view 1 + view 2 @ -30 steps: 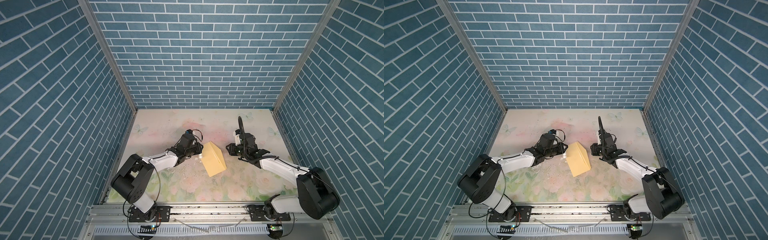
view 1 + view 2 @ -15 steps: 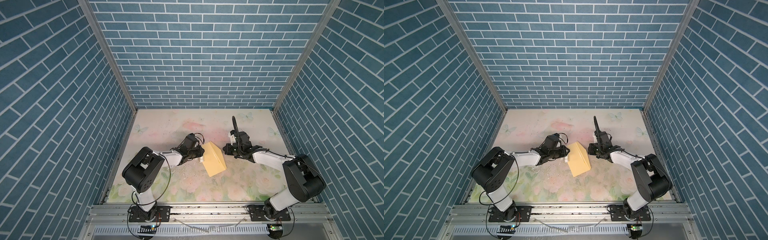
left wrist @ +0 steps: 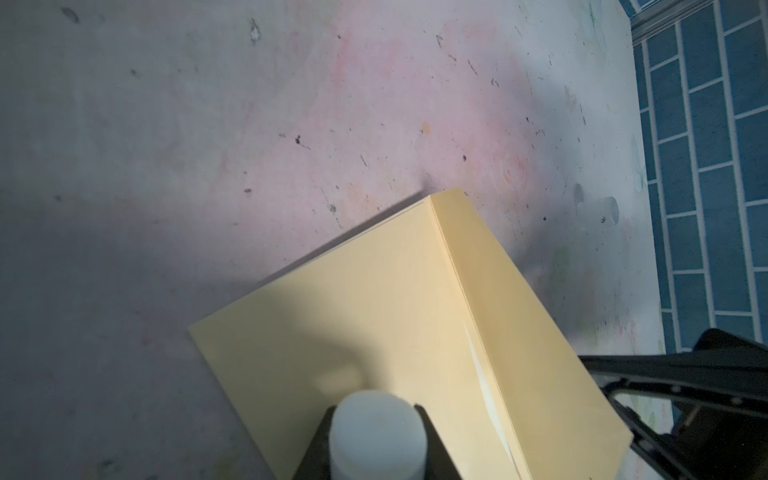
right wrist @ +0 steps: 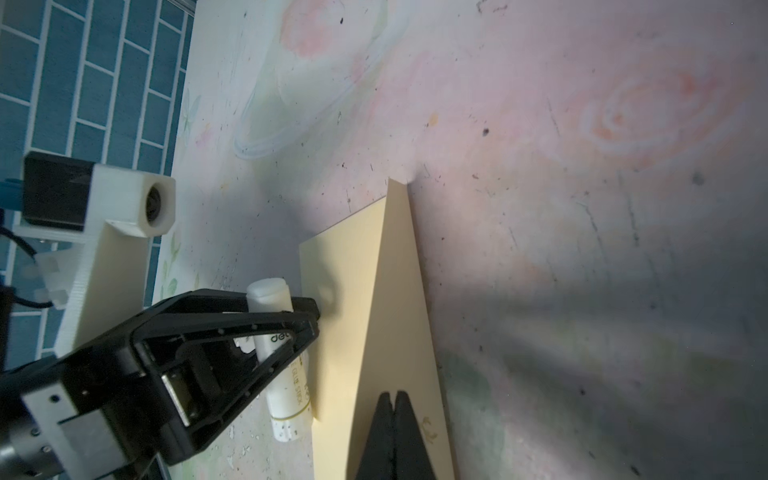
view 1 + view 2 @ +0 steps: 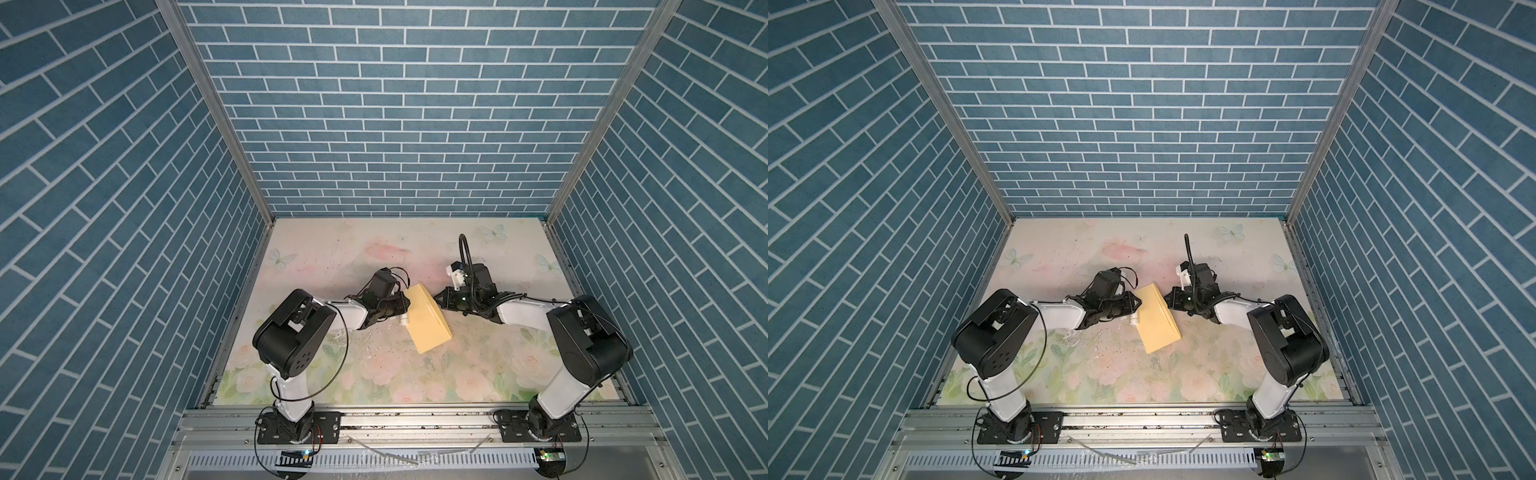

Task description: Place the letter into the envelope and seal it

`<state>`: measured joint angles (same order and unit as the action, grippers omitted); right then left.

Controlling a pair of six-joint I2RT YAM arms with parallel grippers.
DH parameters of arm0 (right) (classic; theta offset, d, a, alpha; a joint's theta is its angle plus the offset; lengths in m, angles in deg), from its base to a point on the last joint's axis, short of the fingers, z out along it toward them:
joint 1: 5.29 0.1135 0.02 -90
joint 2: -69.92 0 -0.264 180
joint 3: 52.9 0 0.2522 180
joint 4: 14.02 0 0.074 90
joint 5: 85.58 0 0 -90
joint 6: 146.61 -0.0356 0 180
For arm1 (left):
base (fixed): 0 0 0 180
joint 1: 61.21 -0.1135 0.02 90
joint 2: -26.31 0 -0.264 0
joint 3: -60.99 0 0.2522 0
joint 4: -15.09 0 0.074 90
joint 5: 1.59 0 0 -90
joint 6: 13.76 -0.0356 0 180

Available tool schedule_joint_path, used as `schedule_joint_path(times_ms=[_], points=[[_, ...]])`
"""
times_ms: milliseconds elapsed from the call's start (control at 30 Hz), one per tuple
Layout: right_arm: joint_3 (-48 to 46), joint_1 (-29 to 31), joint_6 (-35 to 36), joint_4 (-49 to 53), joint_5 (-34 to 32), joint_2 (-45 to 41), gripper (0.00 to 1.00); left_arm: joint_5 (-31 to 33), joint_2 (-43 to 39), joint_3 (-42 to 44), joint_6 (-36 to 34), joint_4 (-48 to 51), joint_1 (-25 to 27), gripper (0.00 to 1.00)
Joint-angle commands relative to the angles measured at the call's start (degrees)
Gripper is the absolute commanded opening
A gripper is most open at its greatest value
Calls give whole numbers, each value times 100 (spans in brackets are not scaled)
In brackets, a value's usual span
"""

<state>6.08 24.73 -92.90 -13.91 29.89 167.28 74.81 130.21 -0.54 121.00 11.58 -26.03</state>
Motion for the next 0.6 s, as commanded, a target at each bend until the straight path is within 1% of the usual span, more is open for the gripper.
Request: schedule_joint_path(times_ms=[0,567], points=[[190,87,-212,-173,171,118,4,-10,171,-89,-1,14,29,0],[260,410,-248,-153,94,603,3,-54,304,-110,54,-45,26,0]])
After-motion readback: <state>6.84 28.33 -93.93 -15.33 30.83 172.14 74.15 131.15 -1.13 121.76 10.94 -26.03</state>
